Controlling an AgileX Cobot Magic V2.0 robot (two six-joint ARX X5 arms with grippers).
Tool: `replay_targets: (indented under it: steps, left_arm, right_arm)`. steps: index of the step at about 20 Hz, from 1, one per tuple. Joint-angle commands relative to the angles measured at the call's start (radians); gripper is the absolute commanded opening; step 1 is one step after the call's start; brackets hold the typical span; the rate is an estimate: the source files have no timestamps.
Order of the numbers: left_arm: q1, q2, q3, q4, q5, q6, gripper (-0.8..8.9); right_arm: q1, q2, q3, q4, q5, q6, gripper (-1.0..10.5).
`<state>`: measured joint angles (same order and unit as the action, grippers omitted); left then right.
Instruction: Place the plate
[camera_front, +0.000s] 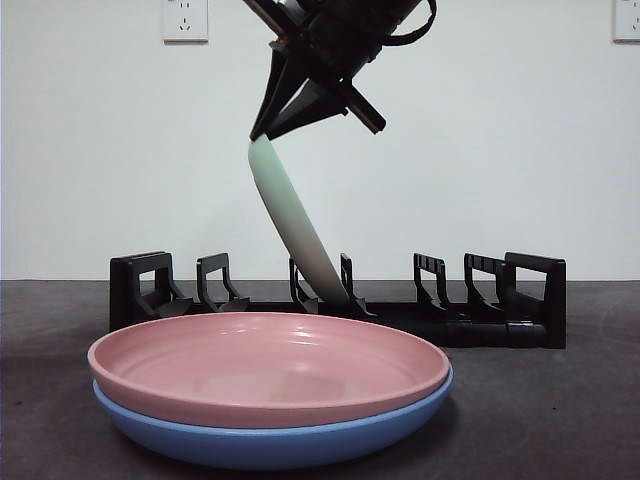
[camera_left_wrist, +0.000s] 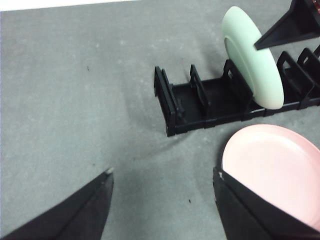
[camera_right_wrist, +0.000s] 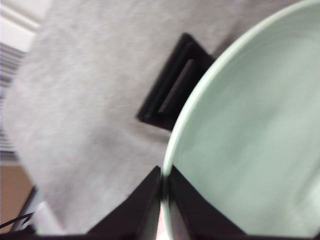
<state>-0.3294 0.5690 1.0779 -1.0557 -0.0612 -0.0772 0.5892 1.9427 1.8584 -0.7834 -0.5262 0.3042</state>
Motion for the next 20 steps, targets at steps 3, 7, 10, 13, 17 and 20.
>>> replay_targets:
  steps: [3,7,10,13,17,20]
  left_arm:
    - [-0.001,0.005,0.016,0.040,0.002,0.008,3.13]
    - [-0.001,0.005,0.016,0.050,0.002,0.006,3.13]
    - [-0.001,0.005,0.016,0.051,0.002,0.006,3.13]
    - [-0.001,0.005,0.016,0.053,0.002,0.006,3.12]
    - [-0.001,0.005,0.016,0.054,0.002,0.005,3.12]
    - [-0.001,0.005,0.016,0.054,0.002,0.005,3.12]
  right_arm:
    - [0.013,-0.056,0.034,-0.002,-0.024,-0.011,0.1]
    - [0.013,-0.121,0.034,-0.024,-0.024,-0.034,0.1]
    - [0.023,-0.178,0.034,-0.058,-0.024,-0.079,0.1]
    - [0.050,-0.237,0.034,-0.108,0.008,-0.159,0.1]
    - [0.132,-0.317,-0.014,-0.157,0.164,-0.219,0.1]
    - [0.192,-0.430,-0.201,-0.056,0.204,-0.219,0.1]
